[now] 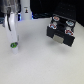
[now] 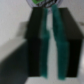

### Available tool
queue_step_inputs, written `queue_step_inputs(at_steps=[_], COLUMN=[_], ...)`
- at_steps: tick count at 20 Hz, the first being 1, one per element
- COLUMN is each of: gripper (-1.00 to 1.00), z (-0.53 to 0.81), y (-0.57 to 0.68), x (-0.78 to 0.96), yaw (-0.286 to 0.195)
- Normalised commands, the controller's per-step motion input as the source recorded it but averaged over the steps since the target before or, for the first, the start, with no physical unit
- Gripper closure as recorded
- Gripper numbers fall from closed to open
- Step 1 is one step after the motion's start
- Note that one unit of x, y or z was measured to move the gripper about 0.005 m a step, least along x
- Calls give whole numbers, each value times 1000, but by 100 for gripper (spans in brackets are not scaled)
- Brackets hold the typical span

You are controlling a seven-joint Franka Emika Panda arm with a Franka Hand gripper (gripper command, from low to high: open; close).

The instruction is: Open the kcup holder, insert the kcup into the holder, and close the kcup holder

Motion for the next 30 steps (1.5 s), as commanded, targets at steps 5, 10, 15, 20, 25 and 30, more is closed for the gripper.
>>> queue_step_inputs(at_steps=[5,10,15,20,25,30], gripper=[-100,-100,-100,-100,-100,100], z=[-33,-234,-323,-263,-127,-38], y=[-33,-229,-246,-234,-185,-41], x=[6,-7,-54,-57,-2,11], yaw=[-28,-62,-65,-67,-58,-13])
